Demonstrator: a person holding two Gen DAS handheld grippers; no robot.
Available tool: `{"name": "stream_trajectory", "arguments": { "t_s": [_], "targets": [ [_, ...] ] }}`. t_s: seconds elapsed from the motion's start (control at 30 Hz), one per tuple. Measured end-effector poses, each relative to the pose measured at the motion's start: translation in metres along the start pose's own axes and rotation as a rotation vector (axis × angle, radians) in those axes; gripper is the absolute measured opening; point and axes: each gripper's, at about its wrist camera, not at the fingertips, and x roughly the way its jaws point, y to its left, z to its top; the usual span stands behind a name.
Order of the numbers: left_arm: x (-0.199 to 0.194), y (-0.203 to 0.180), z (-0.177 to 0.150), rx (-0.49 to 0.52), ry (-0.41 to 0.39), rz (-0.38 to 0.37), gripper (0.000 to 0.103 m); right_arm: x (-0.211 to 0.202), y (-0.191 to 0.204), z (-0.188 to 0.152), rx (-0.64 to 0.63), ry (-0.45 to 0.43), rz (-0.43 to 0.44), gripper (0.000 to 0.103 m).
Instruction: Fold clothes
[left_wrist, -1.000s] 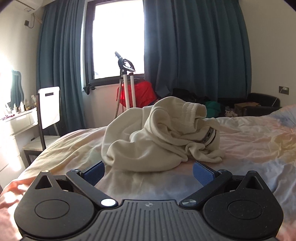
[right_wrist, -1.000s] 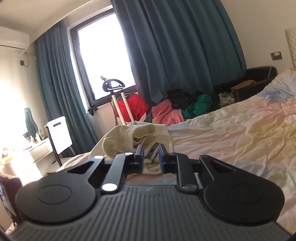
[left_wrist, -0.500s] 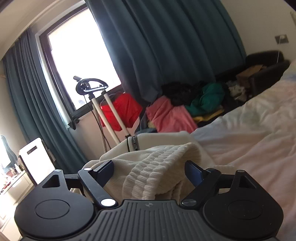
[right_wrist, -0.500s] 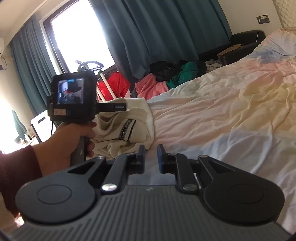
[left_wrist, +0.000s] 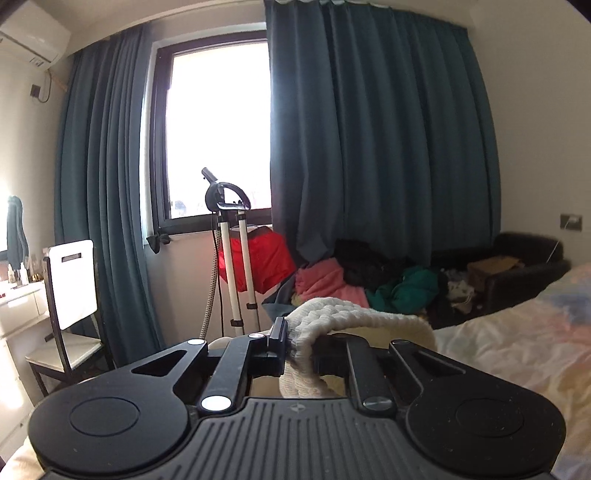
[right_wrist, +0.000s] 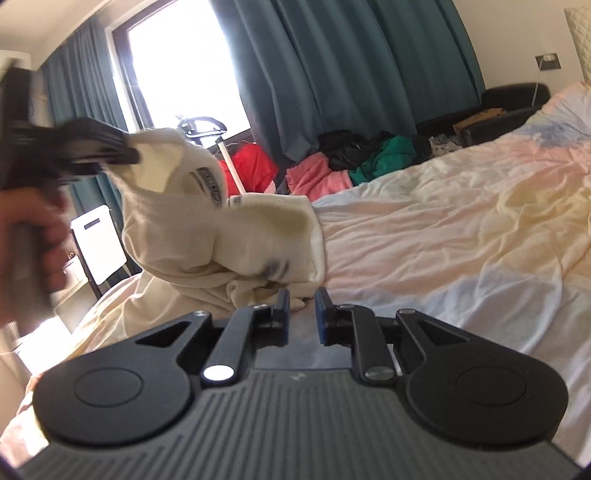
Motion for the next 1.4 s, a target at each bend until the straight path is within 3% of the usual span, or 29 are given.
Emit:
{"name": "stream_trajectory", "arguments": {
  "t_s": [0.2,0.3,0.63,0.77,0.9,0.97,1.07,1.1,1.13,1.2,1.4],
  "targets": [
    [-0.104,0.063,-0.029,-0.13,0.003,-0.052,0.012,-0.038,0.01,0.012,-0.004,-0.066,0.041,0.018],
    [-0.149,0.096,-0.045,-0.191,0.015,-0.068,0.012,-0.059,0.017,0.015,0.001,-0.049,0.065,0.018],
    [-0.15,0.173,-0.125,-0.194,0.342,0.003,0.01,-0.066,0.075,-0.023,-0.152,0.099,0.15,0.02],
    [-0.147,0.199,-0.156,-0.184,0.482,0.03,0.011,-0.058,0.095,-0.039,-0.242,0.154,0.112,0.02],
    [-0.166,0.204,-0.162,-0.249,0.551,0.02,0.018,-0.057,0.103,-0.054,-0.312,0.211,0.079,0.021],
    [-0.176,0.208,-0.154,-0.323,0.546,0.006,0.025,-0.058,0.106,-0.057,-0.328,0.216,0.073,0.033],
    [-0.2,0.215,-0.143,-0.449,0.516,-0.004,0.04,-0.062,0.107,-0.056,-0.3,0.202,0.083,0.067],
    [-0.208,0.216,-0.14,-0.485,0.503,-0.014,0.044,-0.063,0.107,-0.055,-0.292,0.2,0.084,0.072],
    [-0.216,0.217,-0.138,-0.517,0.488,-0.031,0.047,-0.064,0.108,-0.056,-0.287,0.207,0.087,0.072],
    [-0.224,0.218,-0.139,-0.593,0.479,-0.089,0.069,-0.065,0.11,-0.058,-0.281,0.231,0.093,0.072],
    [-0.211,0.213,-0.153,-0.783,0.503,-0.22,0.074,-0.059,0.119,-0.073,-0.312,0.321,0.064,0.072]
  ]
}}
